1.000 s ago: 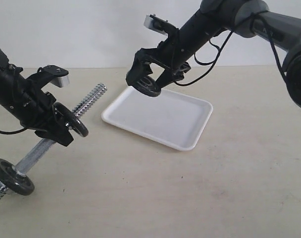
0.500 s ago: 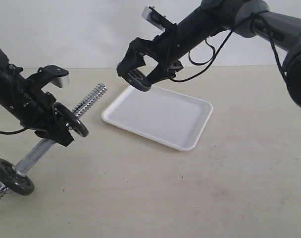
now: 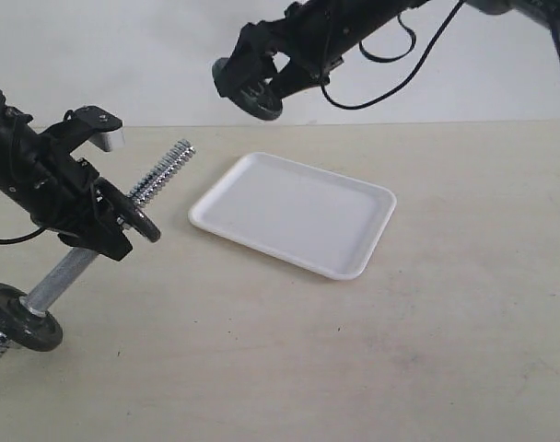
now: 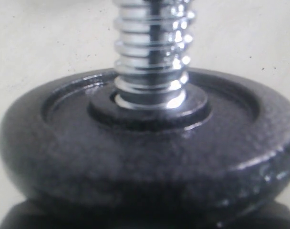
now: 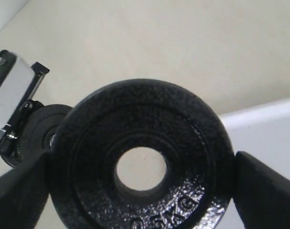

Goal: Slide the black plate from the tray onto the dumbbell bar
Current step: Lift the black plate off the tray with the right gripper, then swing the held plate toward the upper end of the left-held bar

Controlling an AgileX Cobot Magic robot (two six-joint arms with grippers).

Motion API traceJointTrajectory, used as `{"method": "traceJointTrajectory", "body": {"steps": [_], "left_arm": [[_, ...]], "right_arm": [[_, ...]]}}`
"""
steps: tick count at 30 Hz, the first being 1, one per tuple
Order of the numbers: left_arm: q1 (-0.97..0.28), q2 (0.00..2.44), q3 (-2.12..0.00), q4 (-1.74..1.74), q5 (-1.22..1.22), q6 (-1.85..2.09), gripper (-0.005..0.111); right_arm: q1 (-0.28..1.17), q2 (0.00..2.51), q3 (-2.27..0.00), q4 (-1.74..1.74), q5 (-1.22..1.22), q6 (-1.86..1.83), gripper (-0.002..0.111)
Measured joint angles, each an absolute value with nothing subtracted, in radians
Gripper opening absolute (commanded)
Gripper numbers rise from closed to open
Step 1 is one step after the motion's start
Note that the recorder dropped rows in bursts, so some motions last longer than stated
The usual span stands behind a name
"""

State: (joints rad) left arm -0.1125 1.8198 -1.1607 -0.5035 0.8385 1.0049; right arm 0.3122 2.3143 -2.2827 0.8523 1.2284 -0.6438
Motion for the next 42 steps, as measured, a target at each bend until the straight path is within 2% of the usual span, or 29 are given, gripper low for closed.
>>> {"method": "traceJointTrajectory", "body": {"steps": [16, 29, 42], "left_arm": [[-0.16, 1.82, -1.161, -0.489, 0.837, 1.081, 0.004], [-0.16, 1.82, -1.161, -0.503, 0.796, 1.083, 0.004], [-0.16, 1.82, -1.161, -0.503, 0.796, 1.083, 0.004]], "right_arm": [[0.312, 2.248, -2.283, 0.785, 1.238, -0.74, 0.0], [0.312, 1.986, -2.28, 0.469, 1.252, -0.581, 0.0], [0.31, 1.98, -2.272, 0.236, 1.263, -0.406, 0.0]]}}
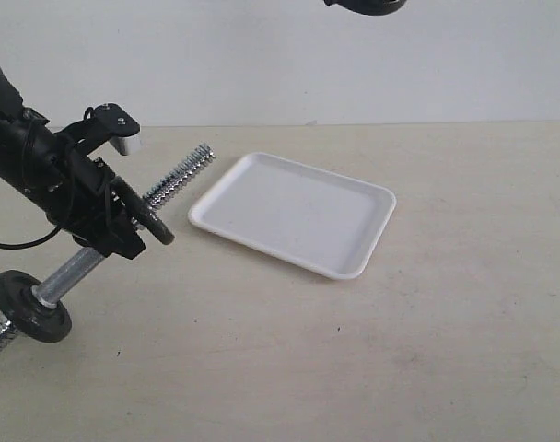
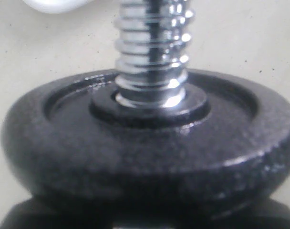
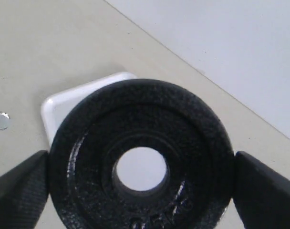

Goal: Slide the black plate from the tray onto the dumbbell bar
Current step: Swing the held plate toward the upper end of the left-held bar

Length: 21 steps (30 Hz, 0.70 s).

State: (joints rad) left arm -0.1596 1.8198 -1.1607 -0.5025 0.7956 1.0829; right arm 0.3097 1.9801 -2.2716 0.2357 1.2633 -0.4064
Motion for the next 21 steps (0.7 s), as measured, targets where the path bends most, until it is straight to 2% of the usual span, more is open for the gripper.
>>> {"method": "traceJointTrajectory", "body": {"steps": [7, 13, 21], "left_arm": [[-0.16, 1.82, -1.161, -0.503, 0.791, 1.083, 0.004], [-0.16, 1.82, -1.161, -0.507, 0.781, 1.083, 0.004], [-0.16, 1.82, -1.161, -0.507, 0.778, 1.083, 0.004]], "right_arm": [[0.313, 1.978, -2.18, 0.421, 1.256, -0.47, 0.0], [0.379, 1.978, -2.01, 0.483, 1.236, -0.554, 0.0], [0.429, 1.978, -1.759, 0.476, 0.952, -0.667, 0.0]]}}
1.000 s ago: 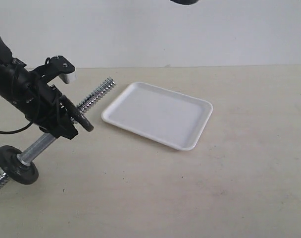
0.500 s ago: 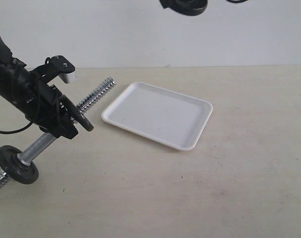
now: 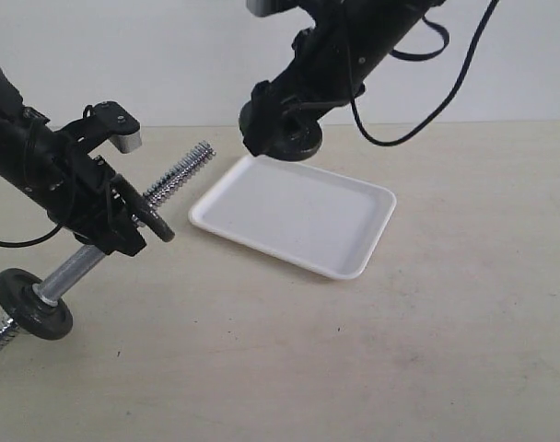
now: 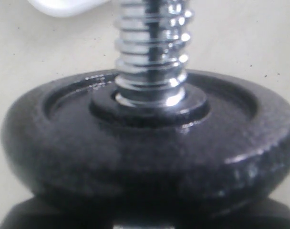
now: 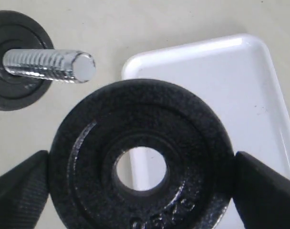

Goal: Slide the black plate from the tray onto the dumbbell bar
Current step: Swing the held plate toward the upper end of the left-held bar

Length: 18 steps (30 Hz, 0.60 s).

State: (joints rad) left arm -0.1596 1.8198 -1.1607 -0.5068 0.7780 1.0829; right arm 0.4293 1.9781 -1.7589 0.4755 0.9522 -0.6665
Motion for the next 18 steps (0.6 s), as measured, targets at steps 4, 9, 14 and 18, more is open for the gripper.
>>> {"method": "traceJointTrajectory", "body": {"steps": [4, 9, 14, 18], "left_arm": [[-0.16, 1.82, -1.161, -0.507, 0.778, 1.081, 0.004], [-0.16, 1.82, -1.161, -0.507, 0.778, 1.079, 0.004], [-0.16, 1.82, -1.161, -0.507, 0.778, 1.079, 0.004], [-0.16, 1.82, -1.161, -0.507, 0.778, 1.079, 0.004]], "right_arm": [[0.429, 1.98, -1.671, 0.546, 0.84, -0.821, 0.0], [0.429, 1.98, -1.599, 0.866, 0.916, -1.168, 0.0], [0.429, 1.981, -1.58, 1.114, 1.074, -1.357, 0.0], [0.406, 1.978, -1.58, 1.159, 1.126, -1.383, 0.0]]}}
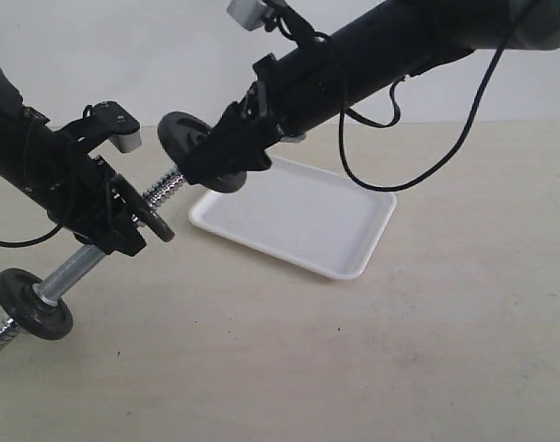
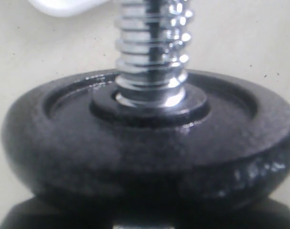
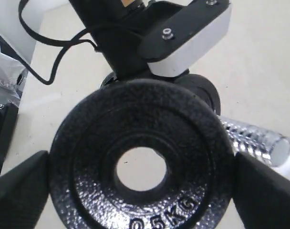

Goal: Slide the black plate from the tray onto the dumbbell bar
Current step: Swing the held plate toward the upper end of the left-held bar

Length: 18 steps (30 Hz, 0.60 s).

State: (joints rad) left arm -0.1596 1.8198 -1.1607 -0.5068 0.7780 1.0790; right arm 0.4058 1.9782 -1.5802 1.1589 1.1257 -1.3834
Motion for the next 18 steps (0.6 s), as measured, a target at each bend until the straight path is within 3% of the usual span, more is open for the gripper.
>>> {"method": "traceJointTrajectory", "body": {"steps": [11, 18], "left_arm": [[-0.16, 1.82, -1.161, -0.507, 0.78, 1.079, 0.004], [-0.16, 1.82, -1.161, -0.507, 0.784, 1.077, 0.004]], "right_arm": [[0.116, 1.978, -1.575, 1.307, 1.188, -1.384, 0.0], [0.084, 2.037, -1.575, 1.314, 1.196, -1.384, 0.0]]}}
